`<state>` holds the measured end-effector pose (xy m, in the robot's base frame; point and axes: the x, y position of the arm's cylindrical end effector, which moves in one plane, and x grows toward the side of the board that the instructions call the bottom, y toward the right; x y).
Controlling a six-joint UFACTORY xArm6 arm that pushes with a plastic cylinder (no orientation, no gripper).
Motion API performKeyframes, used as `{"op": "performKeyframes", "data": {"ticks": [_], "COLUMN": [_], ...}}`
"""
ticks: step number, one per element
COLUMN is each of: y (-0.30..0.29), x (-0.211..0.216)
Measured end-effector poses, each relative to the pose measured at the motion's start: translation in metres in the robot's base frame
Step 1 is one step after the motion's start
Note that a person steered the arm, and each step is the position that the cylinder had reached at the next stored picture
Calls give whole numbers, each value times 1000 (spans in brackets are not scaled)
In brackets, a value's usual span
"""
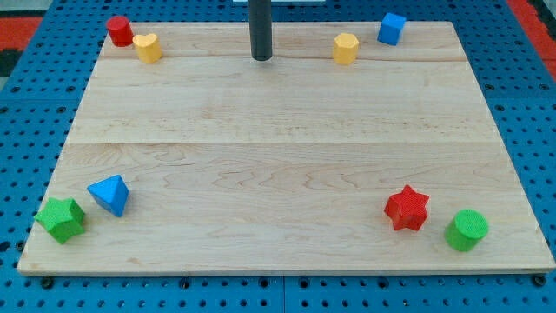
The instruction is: Move your arm towards the green circle
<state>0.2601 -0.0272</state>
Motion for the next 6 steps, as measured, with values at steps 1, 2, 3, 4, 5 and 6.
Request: {"op": "performKeyframes", "data": {"ticks": [1,2,3,4,5,6], "y": [15,71,155,229,273,323], "x": [9,76,159,202,245,287]}}
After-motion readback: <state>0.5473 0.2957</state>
